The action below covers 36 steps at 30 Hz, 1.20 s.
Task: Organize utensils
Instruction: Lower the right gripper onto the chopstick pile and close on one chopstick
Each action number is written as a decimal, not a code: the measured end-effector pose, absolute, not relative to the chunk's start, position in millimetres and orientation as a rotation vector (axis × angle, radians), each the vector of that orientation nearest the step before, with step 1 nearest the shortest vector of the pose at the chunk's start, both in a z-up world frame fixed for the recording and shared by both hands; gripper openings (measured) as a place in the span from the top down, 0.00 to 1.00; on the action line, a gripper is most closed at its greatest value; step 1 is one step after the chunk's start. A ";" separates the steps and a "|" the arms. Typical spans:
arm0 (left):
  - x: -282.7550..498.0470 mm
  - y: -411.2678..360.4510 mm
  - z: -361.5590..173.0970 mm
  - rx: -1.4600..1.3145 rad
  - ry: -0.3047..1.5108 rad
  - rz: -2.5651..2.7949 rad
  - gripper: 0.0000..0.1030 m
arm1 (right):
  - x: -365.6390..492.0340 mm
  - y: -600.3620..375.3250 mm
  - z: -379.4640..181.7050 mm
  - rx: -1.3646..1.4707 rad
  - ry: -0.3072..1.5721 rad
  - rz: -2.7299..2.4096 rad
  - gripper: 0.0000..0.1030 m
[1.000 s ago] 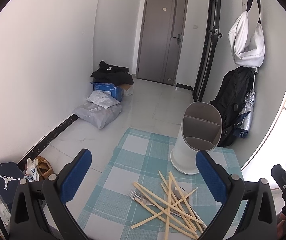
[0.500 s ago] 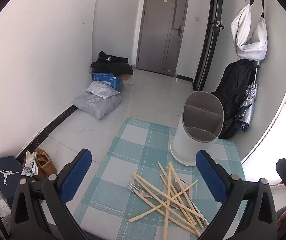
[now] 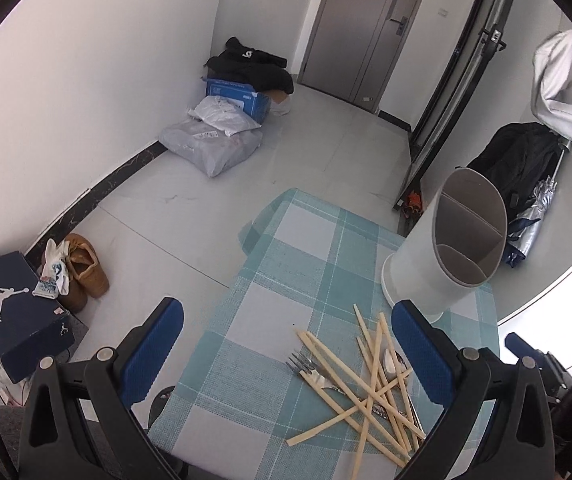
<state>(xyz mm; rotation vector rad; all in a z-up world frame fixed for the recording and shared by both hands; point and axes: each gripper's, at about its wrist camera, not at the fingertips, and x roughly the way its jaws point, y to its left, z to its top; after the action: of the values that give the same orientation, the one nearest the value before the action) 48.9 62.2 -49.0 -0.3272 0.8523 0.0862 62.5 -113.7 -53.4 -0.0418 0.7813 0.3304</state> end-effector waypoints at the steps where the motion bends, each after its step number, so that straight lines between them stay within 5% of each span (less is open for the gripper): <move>1: 51.9 66.1 -50.5 -0.339 0.861 0.093 0.01 | 71.4 -106.9 -59.5 -0.052 0.805 0.336 0.24; 10: 66.7 86.7 -65.4 -0.447 0.947 0.123 0.01 | 124.2 -64.4 -110.2 -0.051 0.997 0.402 0.42; 22: 77.3 101.7 -74.5 -0.487 0.998 0.173 0.01 | 143.6 -45.9 -131.8 -0.029 1.023 0.425 0.61; 24: 79.0 103.8 -77.4 -0.506 1.009 0.163 0.01 | 144.4 -43.6 -134.8 -0.045 1.032 0.414 0.68; 26: 79.9 102.9 -79.4 -0.505 1.021 0.162 0.01 | 147.0 -43.3 -138.8 -0.037 1.051 0.407 0.86; 36: 81.3 100.2 -80.7 -0.474 1.027 0.179 0.01 | 131.1 -55.1 -115.8 -0.028 0.978 0.415 0.93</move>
<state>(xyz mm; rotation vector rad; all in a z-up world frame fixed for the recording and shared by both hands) 81.3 100.2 -80.7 -0.4736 1.0273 0.1787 131.1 -55.1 -115.8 -0.0277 0.9778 0.4147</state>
